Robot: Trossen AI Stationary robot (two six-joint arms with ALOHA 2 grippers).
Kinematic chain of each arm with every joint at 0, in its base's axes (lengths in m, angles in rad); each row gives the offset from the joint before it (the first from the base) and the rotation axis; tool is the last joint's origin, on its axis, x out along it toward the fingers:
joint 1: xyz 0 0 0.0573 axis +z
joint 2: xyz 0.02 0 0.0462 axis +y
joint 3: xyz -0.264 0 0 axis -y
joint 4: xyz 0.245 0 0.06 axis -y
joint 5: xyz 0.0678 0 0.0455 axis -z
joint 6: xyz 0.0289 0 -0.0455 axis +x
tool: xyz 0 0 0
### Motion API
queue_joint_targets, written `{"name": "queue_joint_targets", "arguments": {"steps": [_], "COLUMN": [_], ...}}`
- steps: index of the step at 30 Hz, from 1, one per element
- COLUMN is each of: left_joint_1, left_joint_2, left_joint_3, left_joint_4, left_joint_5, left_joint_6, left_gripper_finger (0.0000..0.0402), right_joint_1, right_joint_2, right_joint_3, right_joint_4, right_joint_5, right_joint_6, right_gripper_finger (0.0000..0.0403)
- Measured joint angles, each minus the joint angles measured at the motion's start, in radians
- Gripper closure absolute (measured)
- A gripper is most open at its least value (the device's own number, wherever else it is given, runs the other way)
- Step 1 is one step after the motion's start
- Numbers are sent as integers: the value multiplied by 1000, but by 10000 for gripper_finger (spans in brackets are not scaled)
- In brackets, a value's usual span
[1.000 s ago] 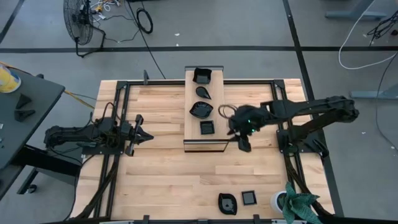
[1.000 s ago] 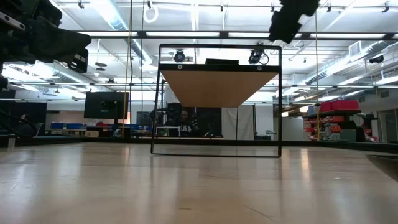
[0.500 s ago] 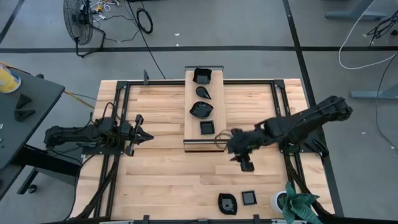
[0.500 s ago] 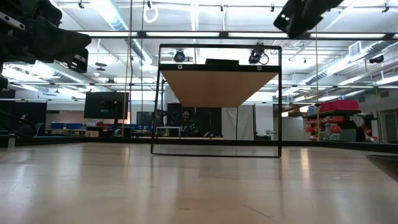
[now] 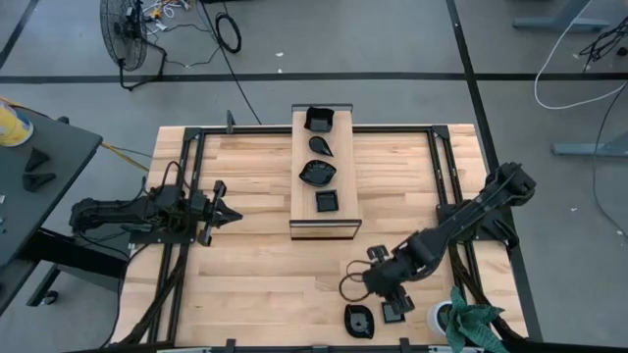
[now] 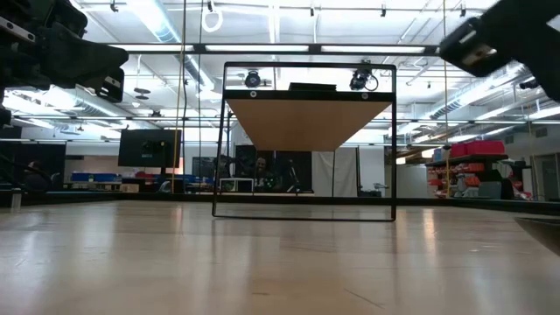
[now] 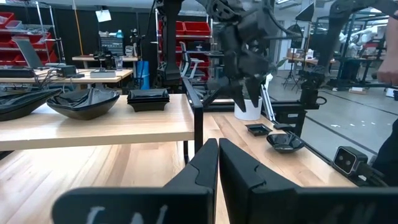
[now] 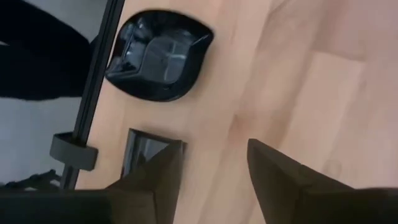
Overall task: Pick & Place Mini shaped plates
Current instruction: Stack the square plate on top of the square plate on the shelf
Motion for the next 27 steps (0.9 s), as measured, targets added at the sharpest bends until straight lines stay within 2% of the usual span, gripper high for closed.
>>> {"name": "queue_joint_targets", "arguments": {"steps": [8, 17, 27], "left_joint_1": [0, 0, 0], "left_joint_2": [0, 0, 0], "left_joint_3": [0, 0, 0], "left_joint_4": [0, 0, 0], "left_joint_5": [0, 0, 0], "left_joint_6": [0, 0, 0], "left_gripper_finger": [383, 383, 383], "right_joint_1": [53, 73, 133], "right_joint_2": [70, 82, 82], "right_joint_3": [-2, -128, -198], "right_joint_4": [57, 158, 195], "right_joint_5": [-1, -3, -37], "right_joint_6": [18, 178, 216], "right_gripper_finger": [191, 190, 201]}}
